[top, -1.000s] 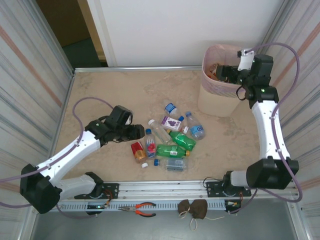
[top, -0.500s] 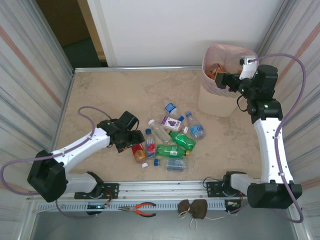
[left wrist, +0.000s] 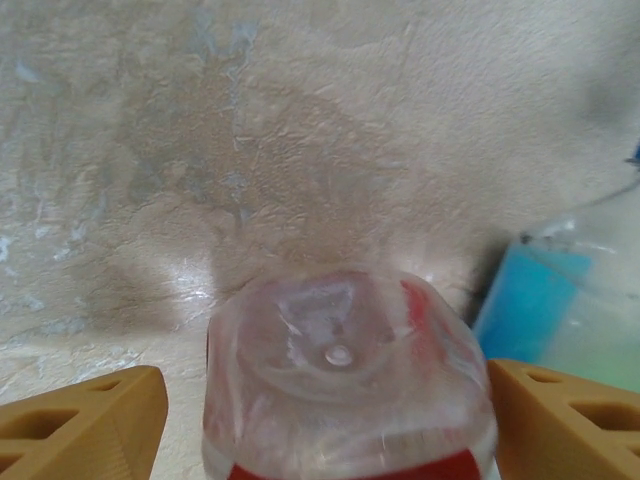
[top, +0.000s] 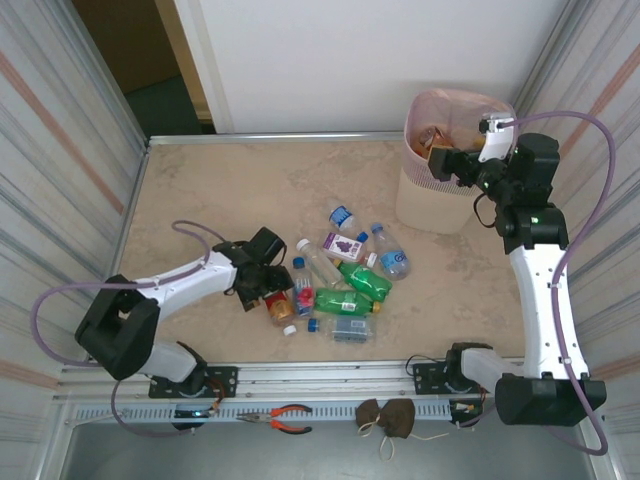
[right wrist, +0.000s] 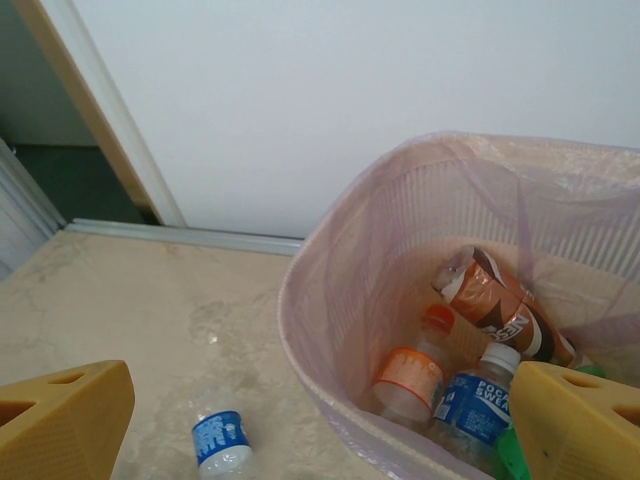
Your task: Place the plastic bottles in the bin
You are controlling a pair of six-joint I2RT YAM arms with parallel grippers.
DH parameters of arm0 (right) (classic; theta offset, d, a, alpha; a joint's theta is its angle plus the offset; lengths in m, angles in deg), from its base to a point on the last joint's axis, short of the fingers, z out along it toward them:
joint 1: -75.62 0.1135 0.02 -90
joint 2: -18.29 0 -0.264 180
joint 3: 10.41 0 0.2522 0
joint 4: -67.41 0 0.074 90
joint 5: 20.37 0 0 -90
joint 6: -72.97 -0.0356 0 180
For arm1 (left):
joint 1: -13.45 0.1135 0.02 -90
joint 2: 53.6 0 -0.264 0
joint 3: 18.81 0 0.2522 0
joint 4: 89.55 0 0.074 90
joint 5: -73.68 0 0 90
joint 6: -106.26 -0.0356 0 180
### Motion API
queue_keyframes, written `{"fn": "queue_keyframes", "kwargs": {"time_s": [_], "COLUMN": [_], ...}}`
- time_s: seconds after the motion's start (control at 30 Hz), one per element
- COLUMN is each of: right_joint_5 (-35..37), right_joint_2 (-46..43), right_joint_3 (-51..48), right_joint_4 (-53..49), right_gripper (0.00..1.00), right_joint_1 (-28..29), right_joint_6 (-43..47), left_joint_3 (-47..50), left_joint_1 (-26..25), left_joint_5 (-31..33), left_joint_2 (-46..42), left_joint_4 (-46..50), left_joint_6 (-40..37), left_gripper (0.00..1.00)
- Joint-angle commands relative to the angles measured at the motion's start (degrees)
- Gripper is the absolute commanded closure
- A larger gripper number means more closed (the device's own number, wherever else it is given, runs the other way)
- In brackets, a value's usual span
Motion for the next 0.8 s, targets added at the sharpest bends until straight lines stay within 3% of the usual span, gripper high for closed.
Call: {"fn": "queue_keyframes", "kwargs": {"time_s": [0.0,0.43,0.77], "right_joint_5": [-1.5,-0.3,-0.9], "right_joint_2": [-0.8,-1.7,-4.0], "right_joint_3": [-0.6,-1.8,-2.5], "right_joint_4": [0.8,0.4,-2.0], "right_gripper": [0.05,0.05,0.05], "right_joint_1": [0.8,2.5,8.1], "right_joint_6": [0.0,0.7,-1.4], "left_joint_3": [1.2,1.2,-2.4], "left_joint_1": [0.5,1.3,1.5], "left_joint_5": [-0.8,-0.3,3.7], "left_joint_2": [1.7,0.9,-10.3], "left_joint_4": [-1.2,0.4,4.4], "left_joint_6": [0.8,-0.4,-7.5], "left_gripper": [0.21,0.38,0.44]}}
